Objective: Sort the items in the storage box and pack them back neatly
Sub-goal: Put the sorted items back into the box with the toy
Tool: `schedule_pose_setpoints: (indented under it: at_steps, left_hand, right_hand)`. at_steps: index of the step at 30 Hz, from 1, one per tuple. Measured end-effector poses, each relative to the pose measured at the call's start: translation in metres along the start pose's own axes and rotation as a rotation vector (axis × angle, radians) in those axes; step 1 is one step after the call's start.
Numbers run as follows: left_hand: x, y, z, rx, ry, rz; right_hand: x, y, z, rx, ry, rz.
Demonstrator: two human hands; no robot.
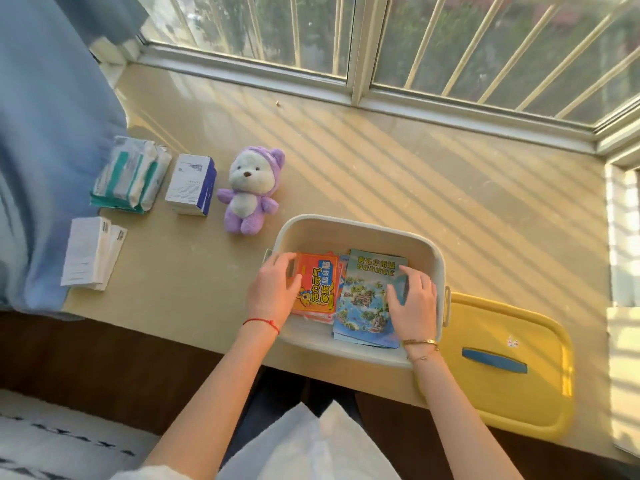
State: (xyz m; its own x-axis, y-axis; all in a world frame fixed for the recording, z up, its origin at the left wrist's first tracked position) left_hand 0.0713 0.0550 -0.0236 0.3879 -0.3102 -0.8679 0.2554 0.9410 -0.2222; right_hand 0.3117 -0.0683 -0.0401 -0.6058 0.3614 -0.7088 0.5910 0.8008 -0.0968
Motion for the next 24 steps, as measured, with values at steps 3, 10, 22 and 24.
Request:
schedule_pose_setpoints:
  at_steps: [3, 10, 22, 24]
  left_hand:
    - [-0.054, -0.015, -0.009, 0.021, -0.034, 0.121]
    - [-0.148, -0.033, -0.080, -0.064, -0.036, 0.248]
    - [-0.274, 0.012, -0.264, -0.186, -0.045, 0.315]
    - [-0.289, 0.031, -0.292, -0.163, -0.043, 0.293]
  right_hand:
    - [-0.013, -0.001, -0.039, -0.132, 0.022, -0.016]
    - [0.008, -0.012, -0.132, -0.287, 0.028, -0.100]
    - [0.160, -0.025, -0.288, -0.350, 0.074, -0.154]
    - [0.190, -0.019, -0.306, -0.309, 0.082, -0.149]
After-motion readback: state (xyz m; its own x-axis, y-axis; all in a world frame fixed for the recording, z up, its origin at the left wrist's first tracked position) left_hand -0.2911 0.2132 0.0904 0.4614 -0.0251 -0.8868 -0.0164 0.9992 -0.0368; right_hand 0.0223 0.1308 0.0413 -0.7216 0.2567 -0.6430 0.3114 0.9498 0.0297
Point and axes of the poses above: each hand's wrist, its own y-axis towards the middle knuckle, its own x-axis out of the palm, z = x × y, the point moved 8 cm from there along y, towards the middle knuckle, and after that the axes turned 9 degrees about y, right-handed, at the moved point
